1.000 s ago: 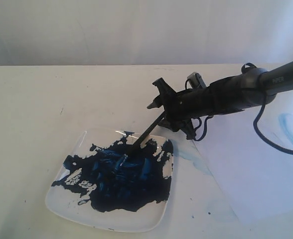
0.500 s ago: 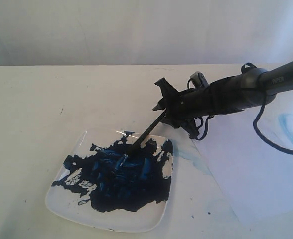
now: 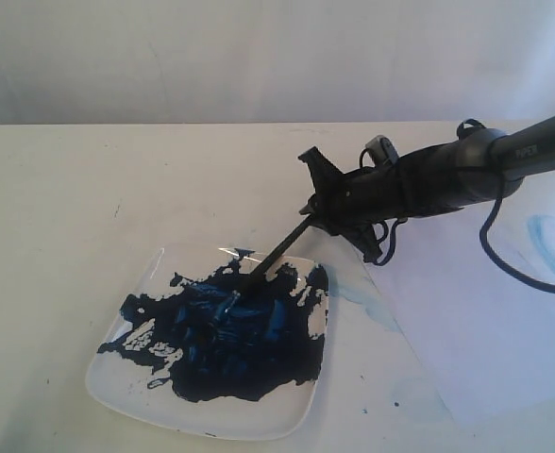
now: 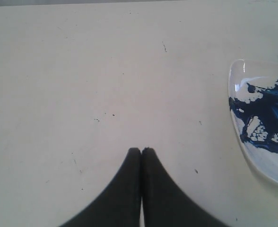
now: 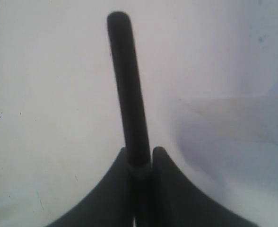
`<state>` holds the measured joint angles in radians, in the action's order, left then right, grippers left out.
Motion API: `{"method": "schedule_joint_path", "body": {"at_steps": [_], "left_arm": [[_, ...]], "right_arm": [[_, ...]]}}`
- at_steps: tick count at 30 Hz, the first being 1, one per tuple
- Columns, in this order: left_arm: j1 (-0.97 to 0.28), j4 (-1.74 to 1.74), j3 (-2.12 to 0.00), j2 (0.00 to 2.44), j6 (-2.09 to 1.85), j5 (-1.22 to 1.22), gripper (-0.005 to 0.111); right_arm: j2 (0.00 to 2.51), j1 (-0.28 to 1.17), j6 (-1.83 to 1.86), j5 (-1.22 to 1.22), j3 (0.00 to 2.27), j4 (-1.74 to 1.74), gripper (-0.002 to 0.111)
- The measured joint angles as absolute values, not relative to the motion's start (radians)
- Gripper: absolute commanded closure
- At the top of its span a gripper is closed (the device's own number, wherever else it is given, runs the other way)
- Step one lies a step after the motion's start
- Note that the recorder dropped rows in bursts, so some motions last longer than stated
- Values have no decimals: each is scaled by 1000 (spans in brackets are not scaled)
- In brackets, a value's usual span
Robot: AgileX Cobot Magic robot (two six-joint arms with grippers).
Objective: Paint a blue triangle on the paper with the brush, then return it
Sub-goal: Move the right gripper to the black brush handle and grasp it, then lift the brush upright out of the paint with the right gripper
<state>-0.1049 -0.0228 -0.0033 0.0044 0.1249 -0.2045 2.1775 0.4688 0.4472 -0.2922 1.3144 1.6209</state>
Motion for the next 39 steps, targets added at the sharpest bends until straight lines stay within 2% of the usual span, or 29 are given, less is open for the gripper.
{"method": "schedule_joint_path", "body": {"at_steps": [6,16,27,33,39], "left_arm": [[-105,-23,-3,4,125,-205,107],[-105,-23,-3,4,125,-205,107],[-105,-23,-3,4,125,-205,107],[-105,-23,-3,4,125,-205,107],[-105,-23,-3,4,125,-205,107]], "right_arm": [[2178,469,445,-280,1314,1621,108],[2051,469,534,-281,1314,1590,108],[1658,487,1088,-381,1300,1541,108],[1449,596,1366,-297,1193,1585,108],[1416,709,1679,-243,1107,1722,108]]}}
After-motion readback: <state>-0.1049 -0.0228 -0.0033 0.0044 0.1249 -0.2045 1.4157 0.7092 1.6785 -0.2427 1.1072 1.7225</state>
